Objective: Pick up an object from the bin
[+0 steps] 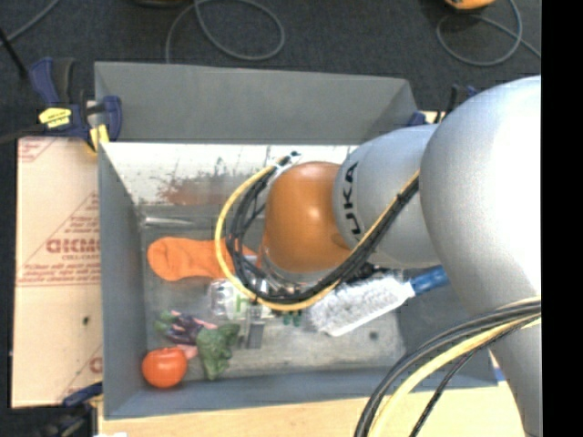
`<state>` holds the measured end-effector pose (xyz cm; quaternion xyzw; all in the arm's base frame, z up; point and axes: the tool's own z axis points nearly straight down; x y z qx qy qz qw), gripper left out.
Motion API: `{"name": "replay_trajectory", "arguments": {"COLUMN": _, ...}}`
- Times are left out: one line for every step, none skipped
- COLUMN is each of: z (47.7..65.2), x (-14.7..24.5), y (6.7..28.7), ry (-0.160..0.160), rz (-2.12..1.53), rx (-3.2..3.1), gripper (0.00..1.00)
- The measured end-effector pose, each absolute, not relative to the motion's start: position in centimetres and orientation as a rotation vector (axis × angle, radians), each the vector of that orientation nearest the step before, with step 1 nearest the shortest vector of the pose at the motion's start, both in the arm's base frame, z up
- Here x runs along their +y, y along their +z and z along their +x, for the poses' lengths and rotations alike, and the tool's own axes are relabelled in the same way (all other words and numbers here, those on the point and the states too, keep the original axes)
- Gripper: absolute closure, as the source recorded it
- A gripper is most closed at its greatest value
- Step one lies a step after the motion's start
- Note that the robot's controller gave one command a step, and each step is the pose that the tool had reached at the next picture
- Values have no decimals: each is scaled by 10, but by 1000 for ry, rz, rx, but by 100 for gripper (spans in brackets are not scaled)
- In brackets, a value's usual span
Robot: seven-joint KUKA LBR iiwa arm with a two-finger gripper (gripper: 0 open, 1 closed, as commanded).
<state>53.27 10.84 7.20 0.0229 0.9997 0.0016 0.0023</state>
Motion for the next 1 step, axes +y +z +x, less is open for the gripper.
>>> {"name": "replay_trajectory", "arguments": {"z": 541, "x": 107, "y": 72, "ry": 2, "rz": -174, "rx": 3123, "gripper": 0}}
